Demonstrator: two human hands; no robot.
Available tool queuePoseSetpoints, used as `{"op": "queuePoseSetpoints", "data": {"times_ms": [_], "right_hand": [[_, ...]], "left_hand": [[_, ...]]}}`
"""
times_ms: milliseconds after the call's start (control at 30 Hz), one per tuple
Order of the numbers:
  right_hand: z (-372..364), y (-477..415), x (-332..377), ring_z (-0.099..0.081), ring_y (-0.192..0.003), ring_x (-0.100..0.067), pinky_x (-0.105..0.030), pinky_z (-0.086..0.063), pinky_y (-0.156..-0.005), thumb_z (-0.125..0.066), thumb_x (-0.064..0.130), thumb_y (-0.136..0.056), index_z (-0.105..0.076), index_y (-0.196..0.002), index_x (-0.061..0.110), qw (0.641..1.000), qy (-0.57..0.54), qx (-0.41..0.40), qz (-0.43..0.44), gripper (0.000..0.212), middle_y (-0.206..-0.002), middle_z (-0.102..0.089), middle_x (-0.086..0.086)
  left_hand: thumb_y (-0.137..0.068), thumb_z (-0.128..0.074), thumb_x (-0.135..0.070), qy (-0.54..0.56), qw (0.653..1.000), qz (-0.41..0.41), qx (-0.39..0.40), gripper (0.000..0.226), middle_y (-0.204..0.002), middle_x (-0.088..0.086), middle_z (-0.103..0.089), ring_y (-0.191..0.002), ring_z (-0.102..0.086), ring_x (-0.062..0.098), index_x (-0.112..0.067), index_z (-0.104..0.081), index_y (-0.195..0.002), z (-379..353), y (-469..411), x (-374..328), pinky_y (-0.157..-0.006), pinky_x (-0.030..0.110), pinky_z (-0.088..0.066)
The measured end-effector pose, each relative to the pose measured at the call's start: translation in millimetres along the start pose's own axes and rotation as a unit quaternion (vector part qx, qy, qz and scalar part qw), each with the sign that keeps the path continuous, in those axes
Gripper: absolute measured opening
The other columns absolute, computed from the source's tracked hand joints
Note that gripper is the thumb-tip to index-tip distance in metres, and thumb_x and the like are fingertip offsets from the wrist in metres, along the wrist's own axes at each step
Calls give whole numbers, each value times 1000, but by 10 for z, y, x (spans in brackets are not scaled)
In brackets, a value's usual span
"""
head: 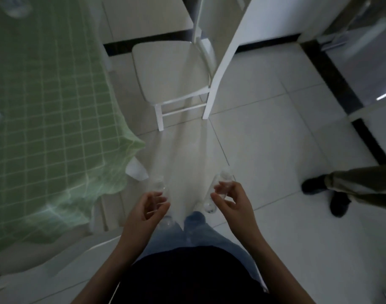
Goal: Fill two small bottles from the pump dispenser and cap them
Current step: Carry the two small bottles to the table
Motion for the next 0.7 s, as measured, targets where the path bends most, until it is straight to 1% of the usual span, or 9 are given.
{"op": "queuePoseSetpoints", "data": {"times_ms": [133,267,433,567,700], "right_hand": [[192,-578,271,-62,-86,9,-9,-50,-71,-68,16,-84,-53,-98,28,999,23,48,9,24,-96,-64,11],[173,-1091,462,-62,-87,9,-9,-50,-72,-67,18,-85,-53,-99,28,996,40,78,10,22,-98,-64,11],[4,-1786,707,-61,-87,9,-8,-49,-73,-67,16,-85,-53,-101,26,994,48,96,22,23,-99,-63,10],[-210,-2333,966,-61,-88,9,-11,-50,-74,-66,15,-86,-54,-104,21,993,46,106,32,23,-100,-63,8],[-463,-2833,1246,-61,-88,8,-12,-51,-76,-66,14,-86,-53,-104,19,990,46,124,46,23,-100,-63,9]], "left_hand": [[-83,-60,7,45,998,3,-46,27,-93,7,-66,-81,-64,6,-18,-59,-95,-206,-311,-199,-70,8,-49],[-83,-61,7,75,993,6,-91,29,-92,5,-68,-78,-66,-3,-19,-60,-95,-267,-658,-337,-68,9,-49],[-82,-63,3,79,991,7,-107,28,-89,-1,-69,-77,-66,-3,-23,-61,-93,-257,-1265,-535,-66,9,-50],[-83,-61,5,84,990,-1,-117,25,-91,3,-68,-76,-65,-6,-18,-60,-93,-142,-1837,-826,-68,8,-49],[-84,-61,5,86,986,-10,-139,22,-92,3,-66,-74,-63,-8,-14,-59,-96,58,-2323,-1171,-68,7,-48]]}}
Point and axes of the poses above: each hand's wrist, its own y-axis away from the middle knuckle, its own z-axis out of the back of the hand, x = y × z, the point moved 5 cm from there along -y, towards the middle knuckle
